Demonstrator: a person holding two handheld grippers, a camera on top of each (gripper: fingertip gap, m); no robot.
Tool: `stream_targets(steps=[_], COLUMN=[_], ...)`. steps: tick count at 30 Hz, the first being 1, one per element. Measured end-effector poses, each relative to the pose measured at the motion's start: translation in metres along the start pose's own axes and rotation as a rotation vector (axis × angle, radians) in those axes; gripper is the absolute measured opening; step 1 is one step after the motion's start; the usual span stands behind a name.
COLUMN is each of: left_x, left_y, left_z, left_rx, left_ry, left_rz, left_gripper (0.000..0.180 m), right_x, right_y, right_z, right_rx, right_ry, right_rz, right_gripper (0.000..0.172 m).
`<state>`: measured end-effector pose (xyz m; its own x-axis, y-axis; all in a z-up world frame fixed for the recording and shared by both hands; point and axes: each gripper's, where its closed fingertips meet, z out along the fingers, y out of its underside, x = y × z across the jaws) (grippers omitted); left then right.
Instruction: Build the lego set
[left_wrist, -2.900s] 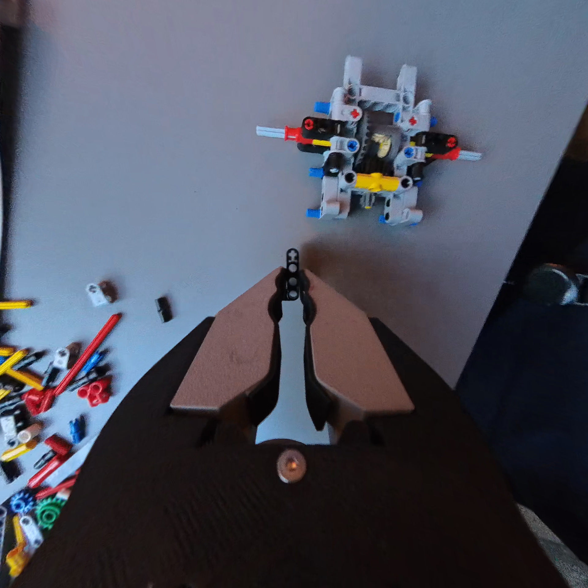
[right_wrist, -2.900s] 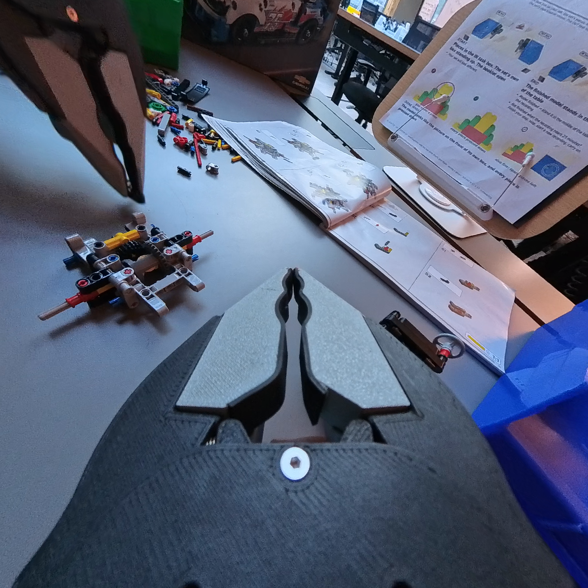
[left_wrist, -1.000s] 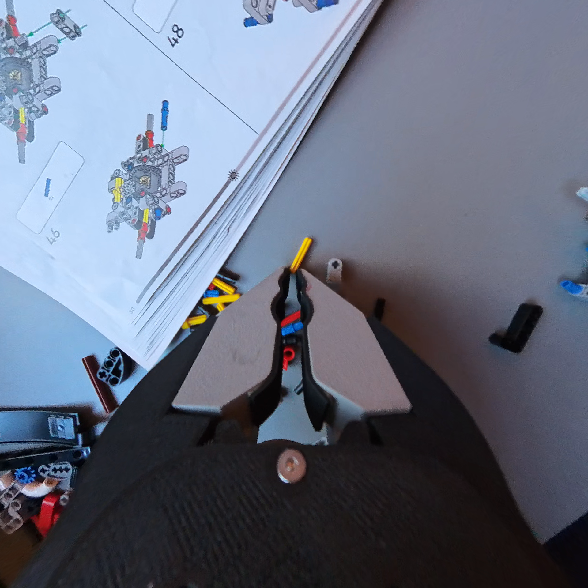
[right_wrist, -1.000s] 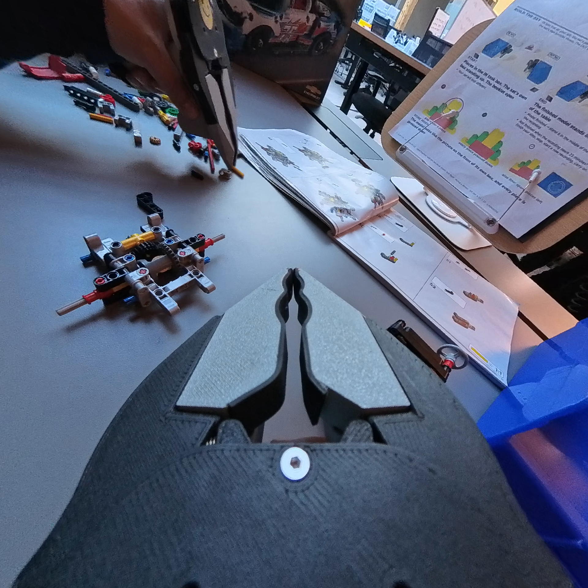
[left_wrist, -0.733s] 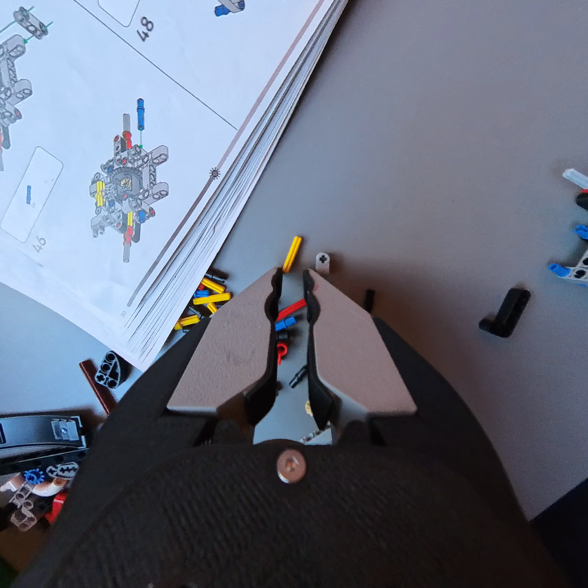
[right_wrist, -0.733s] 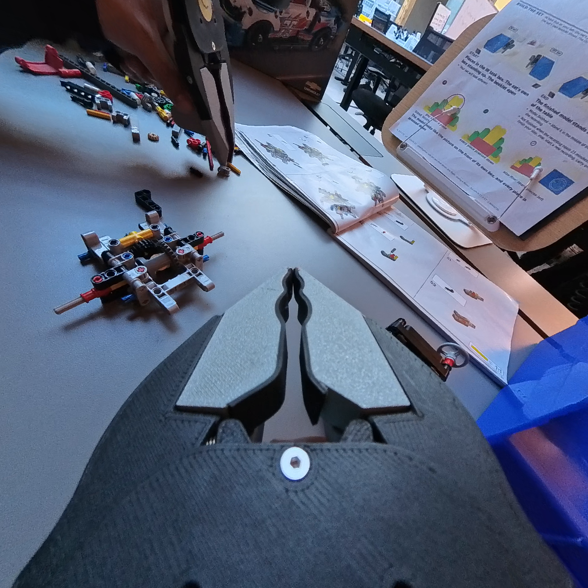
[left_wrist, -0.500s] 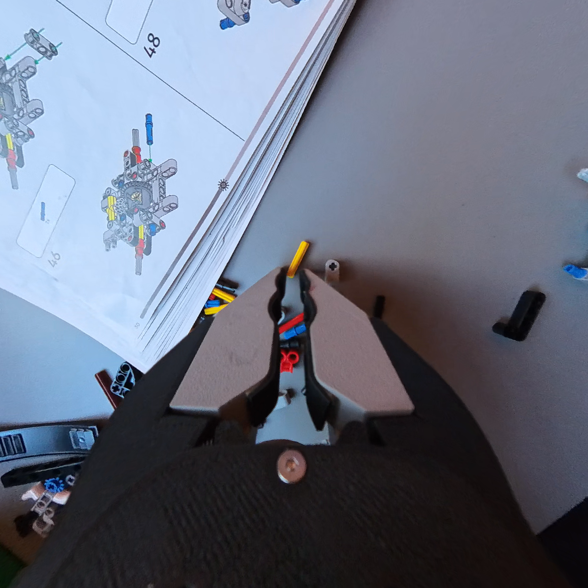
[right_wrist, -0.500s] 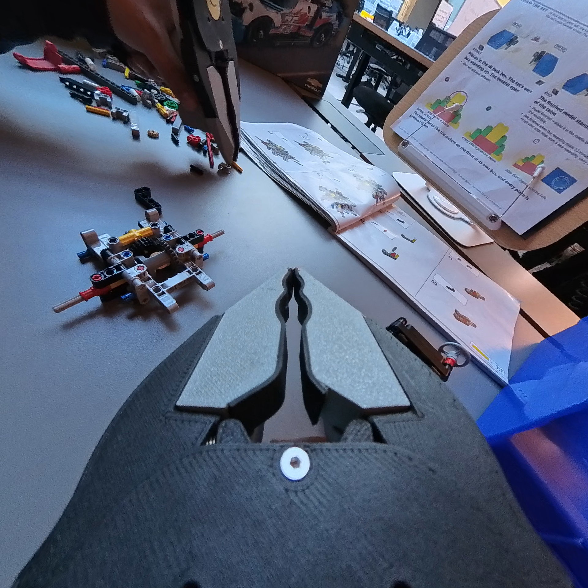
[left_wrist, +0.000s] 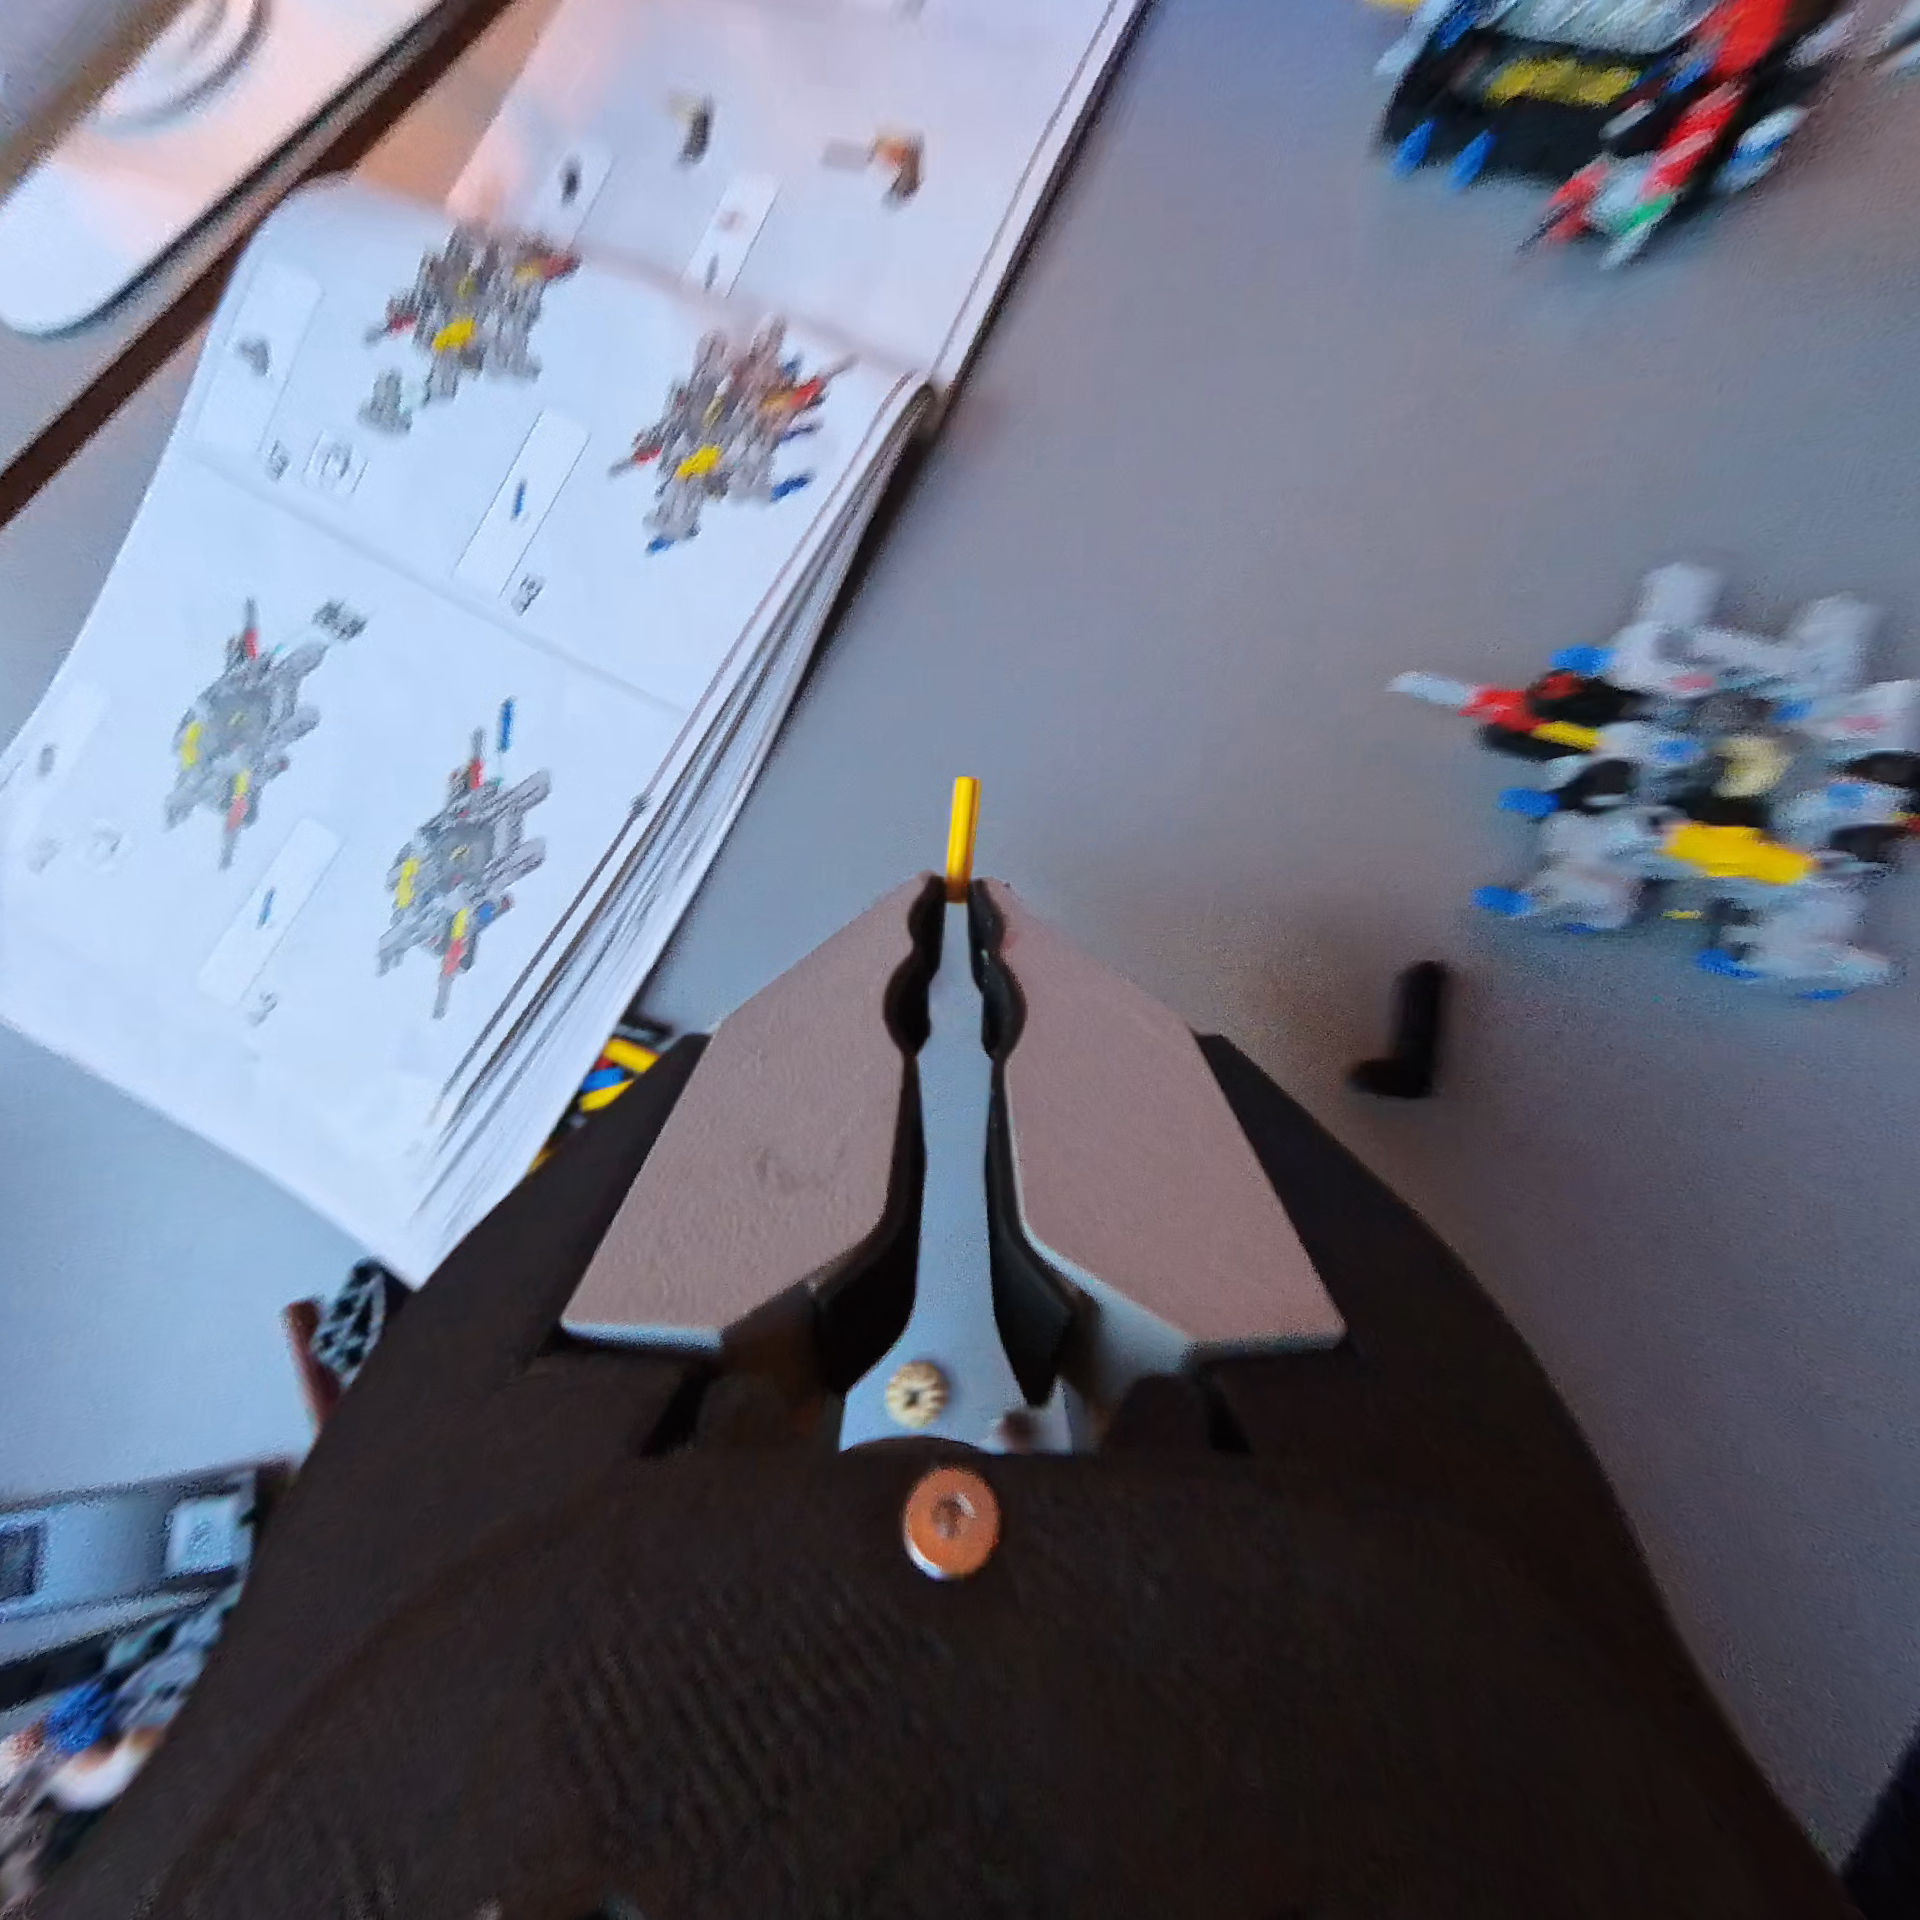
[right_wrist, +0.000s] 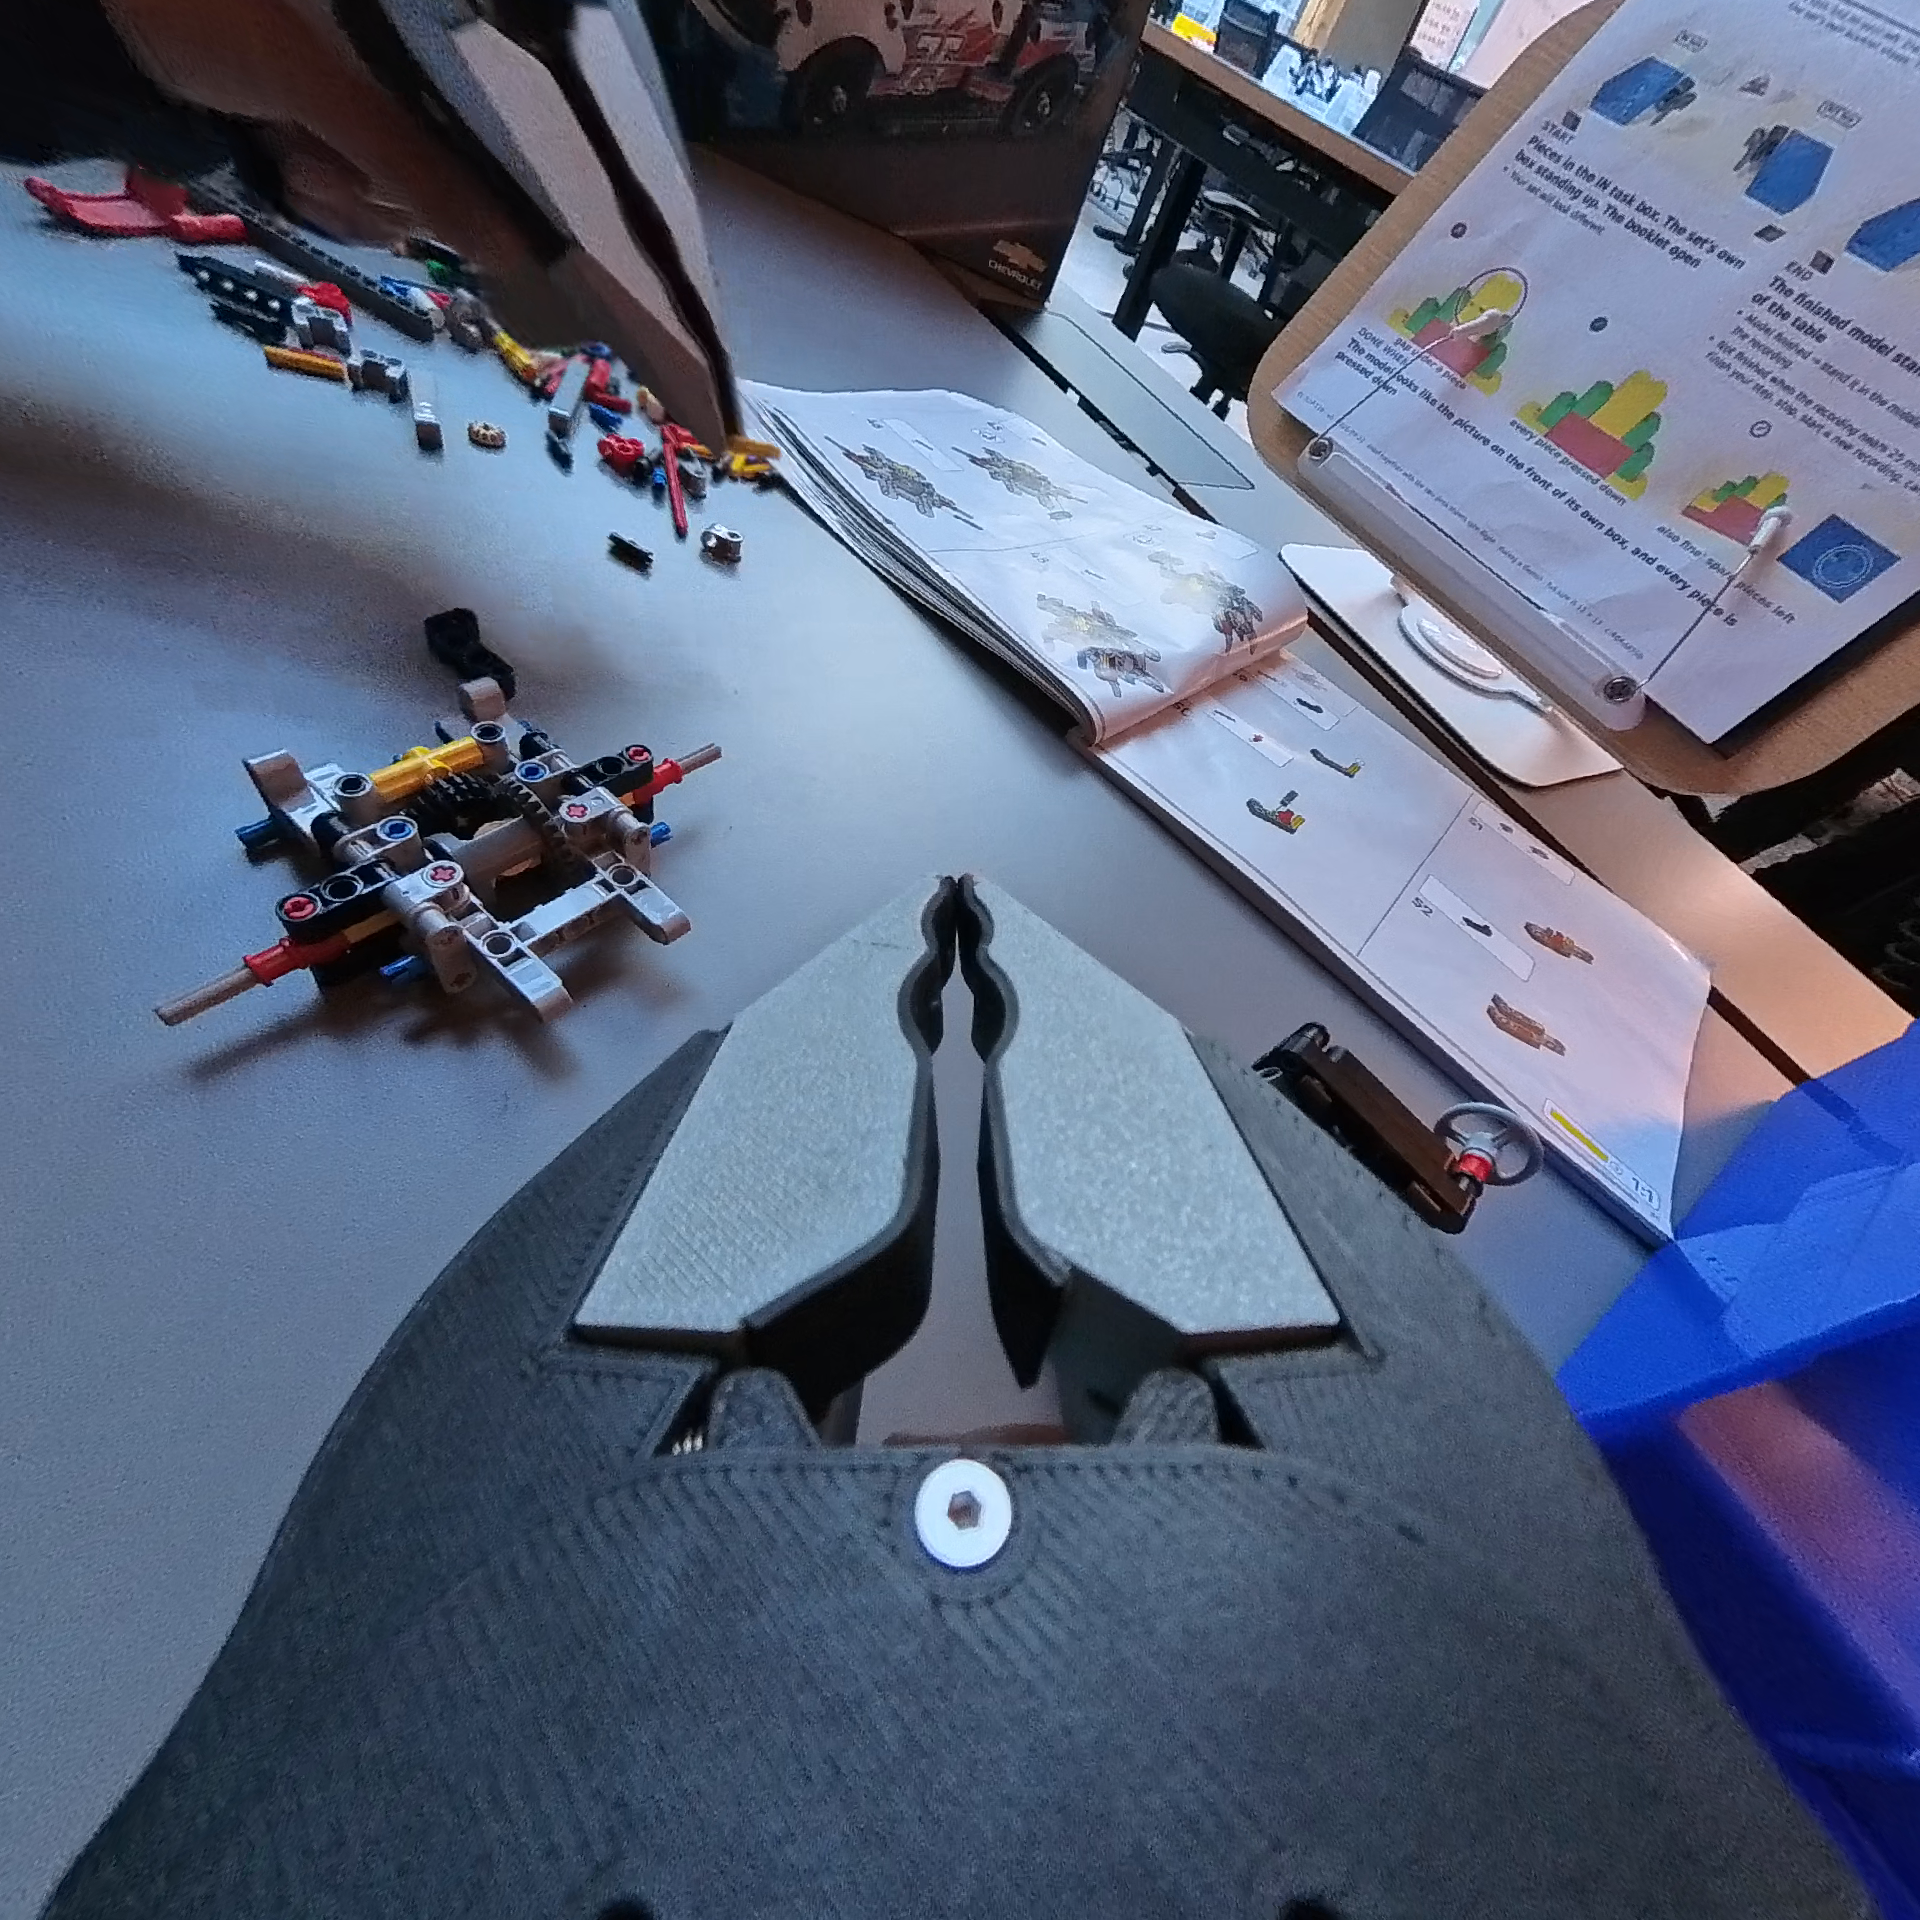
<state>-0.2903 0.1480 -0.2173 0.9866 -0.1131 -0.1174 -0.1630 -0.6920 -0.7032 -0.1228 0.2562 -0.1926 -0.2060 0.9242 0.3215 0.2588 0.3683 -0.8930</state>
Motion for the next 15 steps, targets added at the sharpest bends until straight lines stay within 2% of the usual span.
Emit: stream_targets(steps=[5, 8, 12, 15], left_x=[0.032, 0.037, 0.056, 0.061], left_y=[-0.007, -0.004, -0.003, -0.002], left_z=[-0.015, -0.019, -0.016, -0.012], left_rx=[0.173, 0.240, 0.357, 0.349], left_ry=[-0.031, -0.098, 0.015, 0.061], left_rz=[0.070, 0.122, 0.025, 0.006], left_gripper=[0.001, 0.001, 0.002, 0.002], right_x=[0.001, 0.000, -0.004, -0.006], right_y=[0.002, 0.003, 0.002, -0.001], right_z=[0.001, 0.003, 0.005, 0.005], right_rx=[0.002, 0.007, 0.022, 0.055], right_ry=[-0.005, -0.023, -0.063, -0.074], right_rz=[0.021, 0.040, 0.062, 0.067], right_gripper=[0.000, 0.000, 0.000, 0.000])
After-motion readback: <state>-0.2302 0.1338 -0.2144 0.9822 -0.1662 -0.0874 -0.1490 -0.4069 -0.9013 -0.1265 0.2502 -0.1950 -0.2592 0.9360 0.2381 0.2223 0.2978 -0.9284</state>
